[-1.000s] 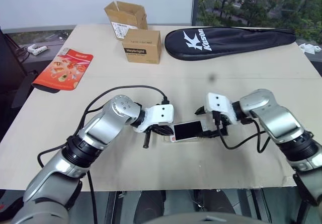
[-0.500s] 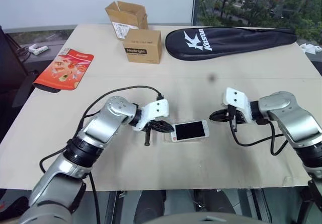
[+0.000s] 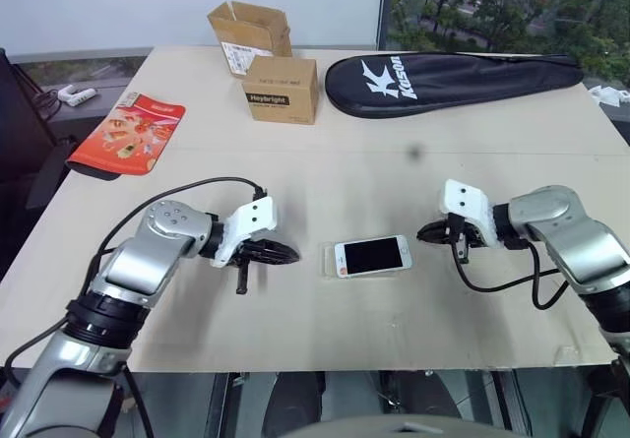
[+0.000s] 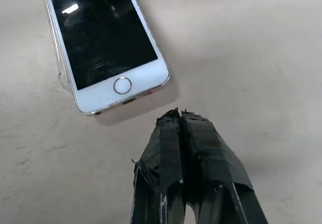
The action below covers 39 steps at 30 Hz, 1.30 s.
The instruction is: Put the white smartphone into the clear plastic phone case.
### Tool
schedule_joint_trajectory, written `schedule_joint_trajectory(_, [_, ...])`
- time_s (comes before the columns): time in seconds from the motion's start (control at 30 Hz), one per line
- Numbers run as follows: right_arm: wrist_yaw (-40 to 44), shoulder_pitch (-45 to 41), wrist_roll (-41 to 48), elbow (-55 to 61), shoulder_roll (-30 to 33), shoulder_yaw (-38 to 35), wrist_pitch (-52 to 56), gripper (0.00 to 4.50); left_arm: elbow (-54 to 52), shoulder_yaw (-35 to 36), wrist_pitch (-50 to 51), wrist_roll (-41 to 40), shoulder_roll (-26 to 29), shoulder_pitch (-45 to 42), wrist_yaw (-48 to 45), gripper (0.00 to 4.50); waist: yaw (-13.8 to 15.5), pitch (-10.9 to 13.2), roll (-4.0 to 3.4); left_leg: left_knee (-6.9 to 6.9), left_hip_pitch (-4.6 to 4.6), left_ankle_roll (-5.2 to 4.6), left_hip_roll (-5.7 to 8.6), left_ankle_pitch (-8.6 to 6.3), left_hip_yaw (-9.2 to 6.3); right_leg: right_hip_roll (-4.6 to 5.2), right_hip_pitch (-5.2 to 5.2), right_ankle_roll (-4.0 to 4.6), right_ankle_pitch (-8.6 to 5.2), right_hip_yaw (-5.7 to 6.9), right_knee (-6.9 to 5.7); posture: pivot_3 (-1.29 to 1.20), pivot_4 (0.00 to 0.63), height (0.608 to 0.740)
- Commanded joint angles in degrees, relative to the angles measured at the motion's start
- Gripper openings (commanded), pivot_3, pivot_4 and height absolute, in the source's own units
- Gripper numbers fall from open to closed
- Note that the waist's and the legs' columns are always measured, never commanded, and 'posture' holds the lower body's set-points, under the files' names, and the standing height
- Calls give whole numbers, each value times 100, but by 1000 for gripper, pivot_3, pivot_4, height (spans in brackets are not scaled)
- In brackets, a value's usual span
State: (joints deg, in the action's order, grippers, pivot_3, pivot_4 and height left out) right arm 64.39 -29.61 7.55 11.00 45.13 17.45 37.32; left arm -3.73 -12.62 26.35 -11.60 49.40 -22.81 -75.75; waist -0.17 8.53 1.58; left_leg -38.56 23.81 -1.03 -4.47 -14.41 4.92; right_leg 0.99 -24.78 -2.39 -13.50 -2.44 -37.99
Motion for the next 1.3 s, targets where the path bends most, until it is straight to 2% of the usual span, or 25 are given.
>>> schedule_joint_trajectory(0.03, [-28, 38, -65, 66, 137, -47, -32, 42, 10, -219, -153, 190, -104, -161, 55, 0, 3, 0, 0, 0, 0, 0, 0, 0, 0, 0, 0, 0, 0, 0, 0, 0, 150, 732])
schedule_joint_trajectory(0.33, [-97, 198, -20, 331, 251, -112, 149, 42, 164, -644, -324, 529, -769, -513, 347, 0, 101, -1, -1, -4, -1, 0, 1, 0, 2, 0, 1, 0, 1, -3, 0, 0, 150, 732])
schedule_joint_trajectory(1.3, [-474, 391, 377, 1223, -70, 39, 937, 42, -196, -671, -92, 537, -972, -375, 484, 0, 119, -1, -2, -18, 0, 0, 10, 0, -8, 7, 14, -1, 0, 1, 0, 0, 150, 732])
